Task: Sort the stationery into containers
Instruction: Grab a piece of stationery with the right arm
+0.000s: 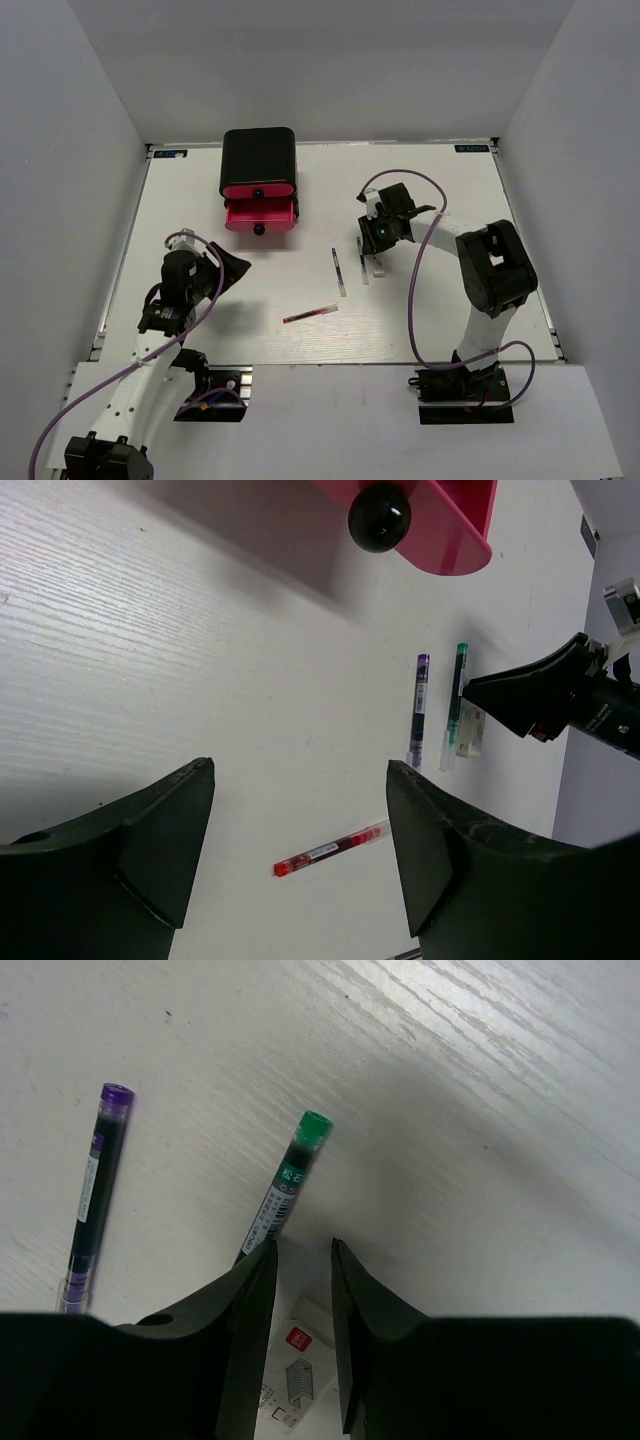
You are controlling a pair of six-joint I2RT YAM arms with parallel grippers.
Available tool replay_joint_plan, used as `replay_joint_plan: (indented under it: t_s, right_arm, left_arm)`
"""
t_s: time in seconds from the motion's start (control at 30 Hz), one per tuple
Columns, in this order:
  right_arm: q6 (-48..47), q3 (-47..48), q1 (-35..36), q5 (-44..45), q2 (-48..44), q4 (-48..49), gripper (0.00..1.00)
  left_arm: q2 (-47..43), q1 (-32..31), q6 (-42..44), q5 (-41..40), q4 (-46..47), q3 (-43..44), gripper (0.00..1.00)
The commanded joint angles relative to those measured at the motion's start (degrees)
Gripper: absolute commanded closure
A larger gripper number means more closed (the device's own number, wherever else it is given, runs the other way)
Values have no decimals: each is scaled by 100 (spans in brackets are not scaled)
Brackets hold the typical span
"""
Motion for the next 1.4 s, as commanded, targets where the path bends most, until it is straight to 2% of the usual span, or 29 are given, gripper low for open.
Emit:
replay_joint_plan:
  t_s: [0.0, 0.3, 0.47, 0.87, 1.03, 1.07, 1.17, 1.2, 1.33, 1.37]
  right_arm:
    - [146, 230, 104, -84, 30, -8, 65]
    - [296, 361, 254, -365, 30, -60, 64]
    - [252, 336, 307, -401, -5, -69, 60]
    - [-126, 256, 623, 381, 223, 63, 61]
    - [-302, 142, 764, 645, 241, 98, 72]
    - [-319, 133, 772, 636, 215, 98, 81]
    - [-442, 142, 772, 497, 136, -7, 97]
    - [-477, 159, 764, 426, 49, -34, 100]
    - [-907, 553, 702, -520, -424, -280, 100]
    - [-1291, 642, 719, -750, -488, -332, 100]
  left_arm:
    - [-67, 39, 78, -57, -137, 200, 21]
    - [-67, 39, 78, -57, -137, 200, 21]
    - [-120, 39, 78, -57, -137, 200, 21]
    - [28, 39, 78, -110, -313, 253, 21]
    - [275, -14, 78, -110, -480, 420, 21]
    - [275, -14, 78, -110, -480, 472, 21]
    - [415, -14, 78, -58, -480, 534, 21]
    - [416, -14, 78, -57, -480, 534, 21]
    - [723, -14, -159, 232, -375, 534, 21]
    - [785, -14, -229, 346, -244, 534, 21]
